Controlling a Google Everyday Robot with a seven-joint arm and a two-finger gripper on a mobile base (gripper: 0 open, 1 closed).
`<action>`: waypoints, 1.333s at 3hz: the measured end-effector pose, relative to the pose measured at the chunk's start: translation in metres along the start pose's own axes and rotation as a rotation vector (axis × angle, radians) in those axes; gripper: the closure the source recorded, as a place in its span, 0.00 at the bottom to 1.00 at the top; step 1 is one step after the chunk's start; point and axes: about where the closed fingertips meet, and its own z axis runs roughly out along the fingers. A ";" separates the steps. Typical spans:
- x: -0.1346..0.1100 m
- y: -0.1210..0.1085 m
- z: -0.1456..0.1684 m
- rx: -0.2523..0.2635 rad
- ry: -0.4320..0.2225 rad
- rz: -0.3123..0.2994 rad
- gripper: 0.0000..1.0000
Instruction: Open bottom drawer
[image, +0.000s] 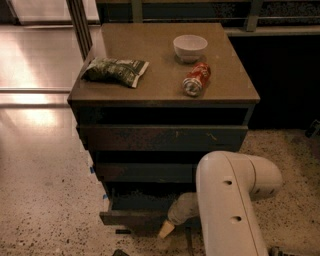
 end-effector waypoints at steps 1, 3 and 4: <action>0.008 0.014 0.005 -0.001 0.016 0.012 0.00; 0.040 0.076 -0.013 -0.020 0.055 0.099 0.00; 0.067 0.109 -0.020 -0.070 0.100 0.100 0.00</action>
Offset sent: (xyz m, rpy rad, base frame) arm -0.0991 0.0022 -0.0186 -0.0389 0.0902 -0.0565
